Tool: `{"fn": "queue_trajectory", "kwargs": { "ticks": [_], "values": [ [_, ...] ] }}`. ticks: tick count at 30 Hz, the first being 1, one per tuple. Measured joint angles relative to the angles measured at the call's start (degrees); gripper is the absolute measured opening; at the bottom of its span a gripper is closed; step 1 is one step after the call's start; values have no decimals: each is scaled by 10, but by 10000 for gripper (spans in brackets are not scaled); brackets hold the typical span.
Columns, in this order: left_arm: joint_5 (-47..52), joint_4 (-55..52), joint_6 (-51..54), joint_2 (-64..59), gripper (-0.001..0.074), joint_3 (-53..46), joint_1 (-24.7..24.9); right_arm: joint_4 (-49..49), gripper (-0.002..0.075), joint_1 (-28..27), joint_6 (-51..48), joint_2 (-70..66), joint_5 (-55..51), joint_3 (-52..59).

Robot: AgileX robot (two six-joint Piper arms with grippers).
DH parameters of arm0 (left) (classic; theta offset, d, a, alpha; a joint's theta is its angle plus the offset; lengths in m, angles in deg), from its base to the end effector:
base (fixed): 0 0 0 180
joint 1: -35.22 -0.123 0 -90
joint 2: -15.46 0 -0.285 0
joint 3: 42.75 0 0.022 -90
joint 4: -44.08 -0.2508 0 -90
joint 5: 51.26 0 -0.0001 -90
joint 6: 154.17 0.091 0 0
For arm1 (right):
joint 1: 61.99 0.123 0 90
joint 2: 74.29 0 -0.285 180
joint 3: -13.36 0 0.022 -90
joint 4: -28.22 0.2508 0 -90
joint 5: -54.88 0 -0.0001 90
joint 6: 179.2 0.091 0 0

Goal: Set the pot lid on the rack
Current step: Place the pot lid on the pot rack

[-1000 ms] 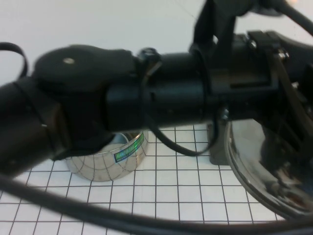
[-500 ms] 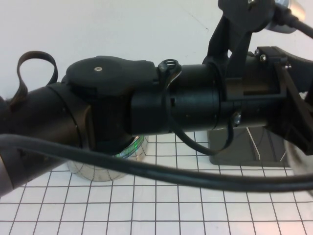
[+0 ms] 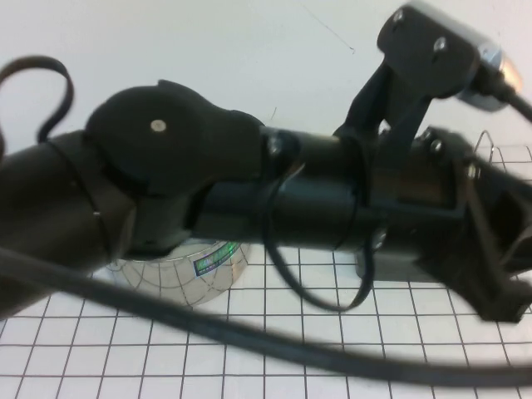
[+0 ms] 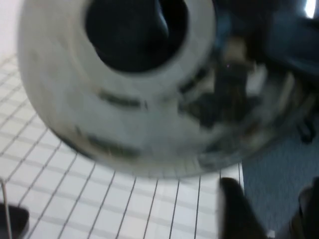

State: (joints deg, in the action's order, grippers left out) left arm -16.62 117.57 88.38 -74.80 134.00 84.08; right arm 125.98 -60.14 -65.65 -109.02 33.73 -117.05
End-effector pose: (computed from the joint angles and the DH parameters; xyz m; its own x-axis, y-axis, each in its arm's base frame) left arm 0.1776 -0.2787 0.3953 -0.2946 0.1678 -0.9408 0.9476 0.1784 -0.2649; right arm 0.0960 0.0357 0.3449 -0.0744 0.4909 -0.8681 -0.4052 0.7805 0.4761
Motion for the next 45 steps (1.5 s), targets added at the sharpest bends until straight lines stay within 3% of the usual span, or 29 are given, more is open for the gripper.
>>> {"fn": "queue_trajectory", "kwargs": {
  "ticks": [3,5,12,16,30,45],
  "values": [
    [30,-118,-82,18,117,0,0,0,126,0,-96,-75,-27,-43],
    [62,-213,-140,32,54,0,0,0,126,0,-137,-126,-48,-73],
    [192,-502,-405,82,4,0,0,-2,126,0,-179,-326,-126,-187],
    [243,-587,-468,115,2,-2,0,-20,126,0,-179,-416,-133,-237],
    [196,-619,-522,256,-1,-158,0,-77,126,0,-184,-562,-127,-255],
    [179,-609,-529,263,-1,-197,0,-82,126,47,-254,-628,-68,-257]
  ]
}}
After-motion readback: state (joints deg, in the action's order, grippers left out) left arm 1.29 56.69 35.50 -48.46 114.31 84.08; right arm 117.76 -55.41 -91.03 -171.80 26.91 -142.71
